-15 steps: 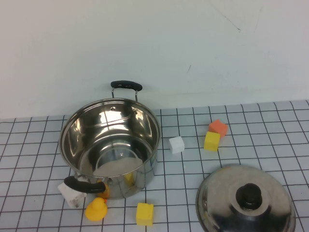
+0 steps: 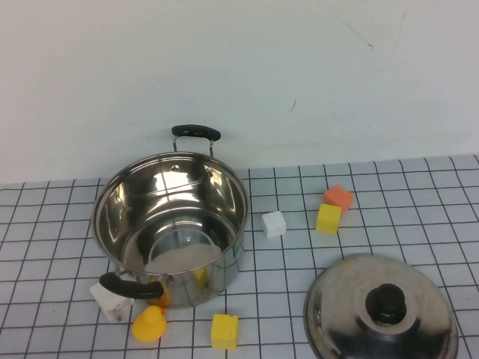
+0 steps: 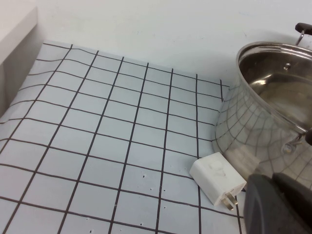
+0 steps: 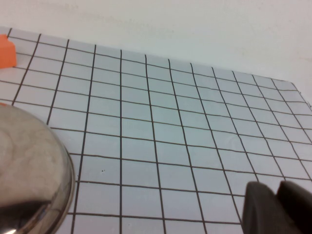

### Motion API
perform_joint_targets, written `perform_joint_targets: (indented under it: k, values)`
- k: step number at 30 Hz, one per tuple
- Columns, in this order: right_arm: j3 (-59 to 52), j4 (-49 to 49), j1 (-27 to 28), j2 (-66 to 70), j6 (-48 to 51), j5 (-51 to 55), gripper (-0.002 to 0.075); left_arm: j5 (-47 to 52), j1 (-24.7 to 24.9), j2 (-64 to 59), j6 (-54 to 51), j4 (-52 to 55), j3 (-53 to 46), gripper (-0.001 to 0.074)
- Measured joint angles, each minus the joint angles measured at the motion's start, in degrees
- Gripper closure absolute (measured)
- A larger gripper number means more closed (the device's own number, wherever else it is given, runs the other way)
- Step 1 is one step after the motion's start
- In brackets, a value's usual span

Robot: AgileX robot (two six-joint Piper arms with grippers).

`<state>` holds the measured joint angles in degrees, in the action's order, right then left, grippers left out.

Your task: Cover the pot

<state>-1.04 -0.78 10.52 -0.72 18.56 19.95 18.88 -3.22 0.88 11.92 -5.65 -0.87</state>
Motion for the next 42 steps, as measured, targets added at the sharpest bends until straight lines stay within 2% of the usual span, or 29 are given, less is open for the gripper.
perform_joint_targets:
  k: [21, 23, 28, 30, 37, 42]
  values:
    - [0.0, -0.64, 0.0, 0.0, 0.0, -0.15, 0.0663, 0.0, 0.0, 0.0, 0.0, 0.0, 0.0, 0.0738]
    - [-0.11, -5.44, 0.0, 0.0, -1.87, -1.05, 0.0663, 0.0, 0.0, 0.0, 0.0, 0.0, 0.0, 0.0738]
    - [-0.44, -31.4, 0.0, 0.0, -13.36, -2.58, 0.0663, 0.0, 0.0, 0.0, 0.0, 0.0, 0.0, 0.0738]
    - [-0.44, -35.79, 0.0, 0.0, -14.38, -2.82, 0.0663, 0.0, 0.0, 0.0, 0.0, 0.0, 0.0, 0.0738]
    - [-0.44, -38.5, 0.0, 0.0, -15.23, -3.58, 0.0663, 0.0, 0.0, 0.0, 0.0, 0.0, 0.0, 0.0738]
    - [-0.44, -38.65, 0.0, 0.0, -10.91, -1.96, 0.0663, 0.0, 0.0, 0.0, -0.17, 0.0, 0.0, 0.0738]
